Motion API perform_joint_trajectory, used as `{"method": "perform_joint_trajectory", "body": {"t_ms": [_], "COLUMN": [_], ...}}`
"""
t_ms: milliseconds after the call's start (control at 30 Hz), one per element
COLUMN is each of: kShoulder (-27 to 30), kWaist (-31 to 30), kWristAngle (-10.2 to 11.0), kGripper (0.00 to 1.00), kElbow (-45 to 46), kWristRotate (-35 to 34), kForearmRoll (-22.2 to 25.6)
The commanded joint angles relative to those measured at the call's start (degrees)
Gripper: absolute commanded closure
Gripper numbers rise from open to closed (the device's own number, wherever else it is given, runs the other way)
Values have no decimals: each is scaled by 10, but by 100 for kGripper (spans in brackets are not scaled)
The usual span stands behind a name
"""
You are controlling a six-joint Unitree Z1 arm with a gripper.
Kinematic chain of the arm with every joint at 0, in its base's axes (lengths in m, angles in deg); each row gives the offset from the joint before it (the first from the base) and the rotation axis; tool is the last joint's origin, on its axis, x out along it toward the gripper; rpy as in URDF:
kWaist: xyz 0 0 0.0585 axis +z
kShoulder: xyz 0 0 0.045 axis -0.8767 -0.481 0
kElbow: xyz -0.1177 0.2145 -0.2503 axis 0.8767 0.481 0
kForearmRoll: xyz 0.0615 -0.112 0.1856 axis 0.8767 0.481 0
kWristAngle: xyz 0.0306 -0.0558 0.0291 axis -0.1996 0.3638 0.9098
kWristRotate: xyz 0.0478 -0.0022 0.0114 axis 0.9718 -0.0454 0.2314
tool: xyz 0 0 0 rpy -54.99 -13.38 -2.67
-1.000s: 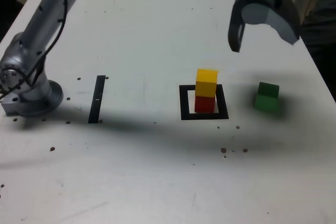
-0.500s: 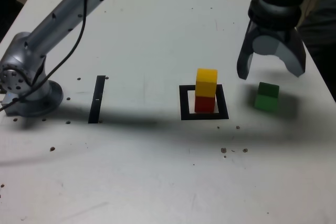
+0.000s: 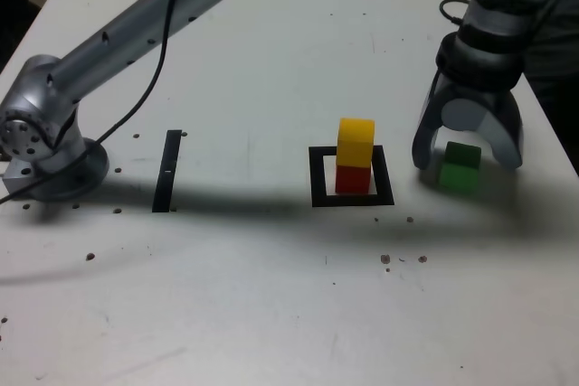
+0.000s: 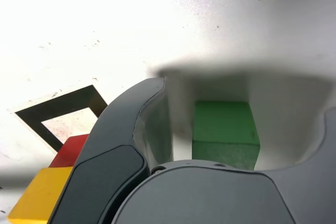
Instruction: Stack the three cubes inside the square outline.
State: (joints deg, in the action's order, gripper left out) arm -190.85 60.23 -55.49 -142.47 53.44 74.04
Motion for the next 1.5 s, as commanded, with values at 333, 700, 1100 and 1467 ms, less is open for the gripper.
{"method": "perform_joint_trajectory", "body": {"t_ms": [333, 700, 1100, 1467], "kShoulder": [-3, -4, 0, 103], "kWaist": [-8, -8, -8, -16], "kWristAngle": [2, 0, 0, 28], "kGripper": [76, 76, 76, 76], "kElbow": [-10, -9, -9, 37], "kWristRotate": [-10, -10, -10, -25], "kForearmRoll": [-1, 0, 3, 22]}}
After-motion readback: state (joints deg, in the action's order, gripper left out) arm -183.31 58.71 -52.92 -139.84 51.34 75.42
